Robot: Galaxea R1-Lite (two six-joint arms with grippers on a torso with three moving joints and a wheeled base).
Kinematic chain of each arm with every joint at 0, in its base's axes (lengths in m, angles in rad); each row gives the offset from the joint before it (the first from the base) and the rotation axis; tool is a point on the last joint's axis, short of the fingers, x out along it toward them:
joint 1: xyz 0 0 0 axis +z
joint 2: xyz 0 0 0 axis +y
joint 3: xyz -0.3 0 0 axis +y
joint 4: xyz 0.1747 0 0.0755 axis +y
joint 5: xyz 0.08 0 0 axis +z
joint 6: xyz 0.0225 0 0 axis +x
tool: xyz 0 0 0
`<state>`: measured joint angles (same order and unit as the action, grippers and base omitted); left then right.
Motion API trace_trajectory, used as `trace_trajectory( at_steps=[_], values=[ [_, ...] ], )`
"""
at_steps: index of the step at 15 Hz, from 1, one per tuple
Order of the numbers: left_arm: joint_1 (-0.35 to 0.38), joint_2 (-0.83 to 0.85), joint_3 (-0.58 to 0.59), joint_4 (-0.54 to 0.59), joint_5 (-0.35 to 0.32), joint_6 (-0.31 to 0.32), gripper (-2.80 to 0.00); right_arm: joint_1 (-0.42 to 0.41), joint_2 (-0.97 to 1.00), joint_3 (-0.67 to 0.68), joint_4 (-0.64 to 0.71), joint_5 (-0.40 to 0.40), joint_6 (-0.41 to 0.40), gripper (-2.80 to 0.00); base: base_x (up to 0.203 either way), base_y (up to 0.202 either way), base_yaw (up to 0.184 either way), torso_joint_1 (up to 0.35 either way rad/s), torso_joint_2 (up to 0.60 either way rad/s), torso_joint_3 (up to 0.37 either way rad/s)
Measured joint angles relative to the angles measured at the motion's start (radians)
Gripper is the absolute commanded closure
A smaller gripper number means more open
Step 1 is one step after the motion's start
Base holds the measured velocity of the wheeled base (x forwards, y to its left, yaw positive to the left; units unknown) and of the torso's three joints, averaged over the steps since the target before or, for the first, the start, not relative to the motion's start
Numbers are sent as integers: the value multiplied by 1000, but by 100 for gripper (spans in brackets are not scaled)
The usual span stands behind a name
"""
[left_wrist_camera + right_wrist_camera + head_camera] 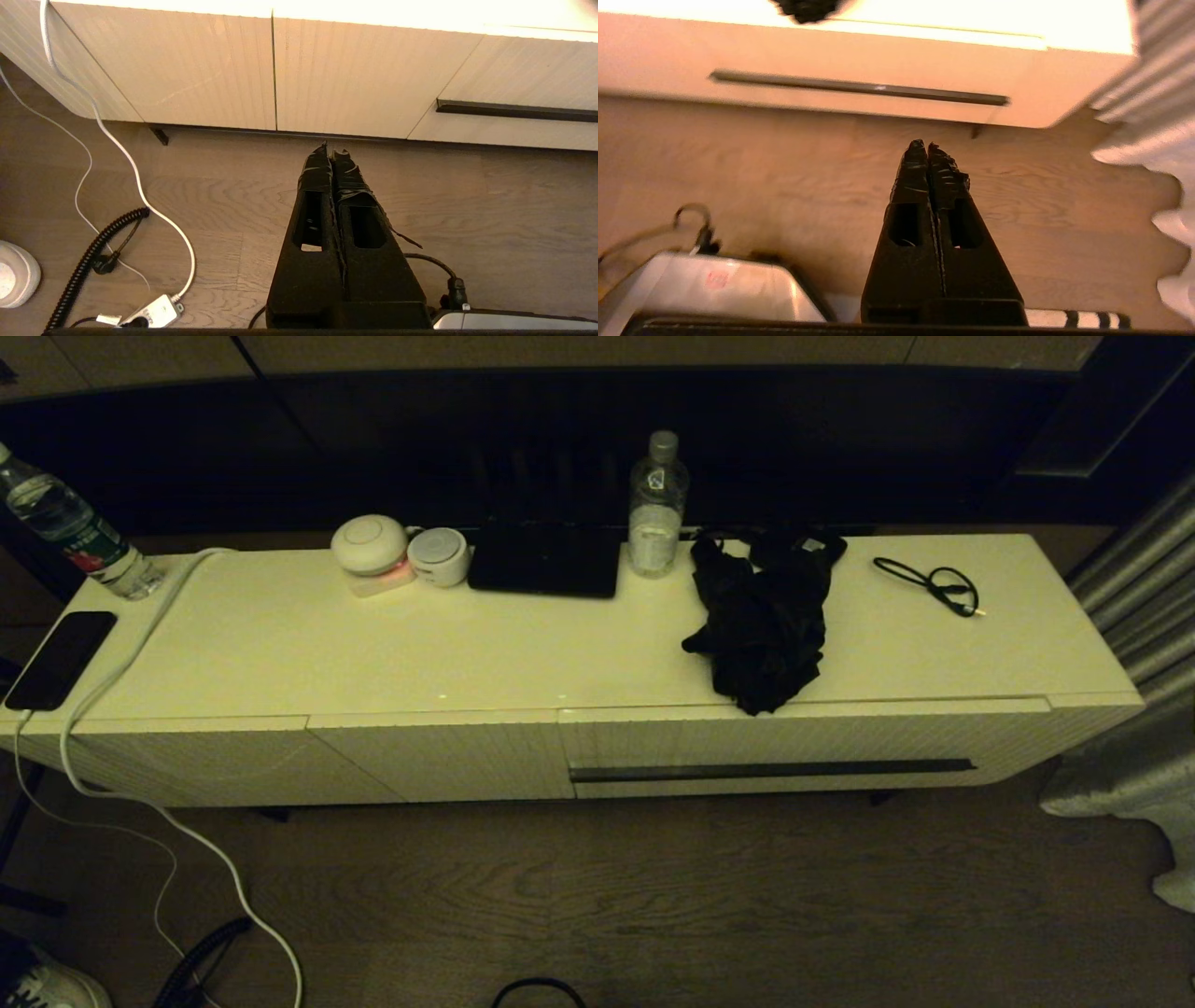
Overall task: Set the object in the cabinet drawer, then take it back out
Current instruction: Open the drawer
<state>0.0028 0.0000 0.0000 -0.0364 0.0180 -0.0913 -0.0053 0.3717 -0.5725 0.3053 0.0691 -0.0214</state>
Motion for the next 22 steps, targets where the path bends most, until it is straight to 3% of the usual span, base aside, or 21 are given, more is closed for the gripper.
trace_trajectory(
  at_steps=[3, 6, 10, 13, 18, 22],
  values=[
    [0, 0, 0, 0, 0, 0, 0, 18, 287, -192, 13, 56, -83, 0, 0, 0, 0, 0, 0, 0],
    [0, 0, 0, 0, 0, 0, 0, 111, 574, -371, 21, 58, -218, 0, 0, 0, 0, 0, 0, 0],
    [0, 0, 0, 0, 0, 0, 0, 312, 912, -488, 7, -62, -380, 0, 0, 0, 0, 0, 0, 0],
    [0, 0, 0, 0, 0, 0, 0, 395, 1116, -521, -17, -156, -478, 0, 0, 0, 0, 0, 0, 0],
    [0, 0, 0, 0, 0, 0, 0, 408, 1305, -497, -56, -219, -786, 0, 0, 0, 0, 0, 0, 0],
    [0, 0, 0, 0, 0, 0, 0, 357, 1380, -428, -212, -188, -1031, 0, 0, 0, 0, 0, 0, 0]
  ],
)
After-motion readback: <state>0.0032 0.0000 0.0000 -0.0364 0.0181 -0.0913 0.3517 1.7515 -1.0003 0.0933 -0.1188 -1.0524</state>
